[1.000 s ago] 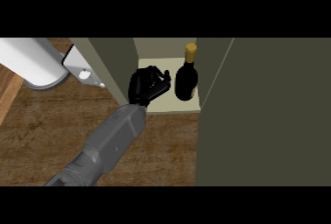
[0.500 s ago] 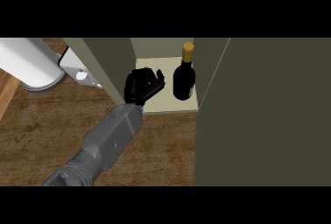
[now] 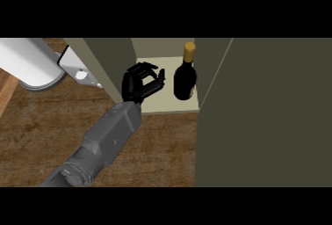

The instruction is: Pick up the wine, place it into the cabinet and close the cabinet

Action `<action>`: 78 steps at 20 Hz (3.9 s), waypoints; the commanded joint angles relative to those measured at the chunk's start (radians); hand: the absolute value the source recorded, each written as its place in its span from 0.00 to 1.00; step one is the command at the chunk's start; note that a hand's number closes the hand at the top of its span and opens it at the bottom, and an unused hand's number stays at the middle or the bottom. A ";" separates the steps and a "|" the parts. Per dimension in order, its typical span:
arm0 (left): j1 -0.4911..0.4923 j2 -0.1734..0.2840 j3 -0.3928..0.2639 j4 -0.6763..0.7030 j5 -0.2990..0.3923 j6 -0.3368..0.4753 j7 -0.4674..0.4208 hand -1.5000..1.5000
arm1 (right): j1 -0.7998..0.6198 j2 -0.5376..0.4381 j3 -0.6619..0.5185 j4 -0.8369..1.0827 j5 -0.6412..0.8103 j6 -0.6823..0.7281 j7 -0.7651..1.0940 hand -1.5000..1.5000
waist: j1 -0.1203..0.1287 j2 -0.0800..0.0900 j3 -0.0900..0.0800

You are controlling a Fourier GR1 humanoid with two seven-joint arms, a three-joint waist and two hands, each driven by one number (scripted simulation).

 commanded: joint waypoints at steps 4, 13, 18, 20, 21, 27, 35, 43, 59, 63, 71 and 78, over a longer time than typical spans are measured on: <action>0.034 0.020 0.012 -0.016 -0.036 -0.019 -0.137 0.00 | -0.048 0.011 0.020 0.008 0.039 -0.029 0.018 0.00 | 0.035 -0.014 0.006; 0.169 0.066 -0.027 -0.191 -0.073 -0.013 -0.108 0.00 | 0.017 0.004 0.014 -0.015 0.038 -0.009 0.005 0.00 | 0.065 -0.029 0.007; 0.248 0.111 -0.107 -0.425 -0.135 0.056 0.000 0.00 | 0.056 0.005 0.020 -0.068 0.018 -0.010 0.036 0.00 | 0.074 -0.035 0.008; 0.286 0.109 -0.147 -0.567 -0.144 0.095 0.076 0.00 | 0.056 0.005 0.005 -0.087 -0.005 -0.025 0.068 0.00 | 0.089 -0.042 0.008; 0.321 0.114 -0.161 -0.627 -0.160 0.129 0.069 0.00 | 0.038 -0.006 -0.020 -0.011 0.011 0.001 0.000 0.00 | 0.091 -0.038 0.009; 0.520 0.241 -0.278 -1.059 -0.217 0.204 0.225 0.00 | 0.009 0.001 -0.001 -0.066 -0.010 -0.027 0.065 0.00 | 0.084 -0.035 0.008; 0.742 0.400 -0.296 -1.544 -0.282 0.332 0.357 0.00 | -0.078 0.010 0.068 -0.094 0.072 -0.093 0.175 0.00 | 0.066 -0.027 0.007; 0.956 0.500 -0.286 -1.783 -0.352 0.372 0.364 0.00 | -0.065 -0.128 0.024 -0.089 -0.010 0.075 0.163 1.00 | 0.067 -0.026 0.007; 1.442 0.724 0.029 -2.009 -0.243 0.161 0.205 0.00 | 0.067 -0.030 0.526 -0.235 0.045 0.085 0.347 1.00 | 0.080 -0.030 0.004; 1.527 0.770 0.193 -2.050 -0.147 0.071 0.229 0.00 | 0.033 0.017 0.614 -0.231 0.122 0.027 0.382 1.00 | 0.071 -0.029 0.005; 1.650 0.795 0.362 -2.012 -0.084 -0.105 0.221 0.00 | -0.302 0.041 0.827 -0.030 0.335 -0.270 0.399 1.00 | 0.087 -0.028 0.004; 1.675 0.812 0.476 -2.034 -0.032 -0.191 0.268 0.00 | -0.650 0.042 0.795 0.200 0.296 -0.480 0.438 1.00 | 0.095 -0.024 0.005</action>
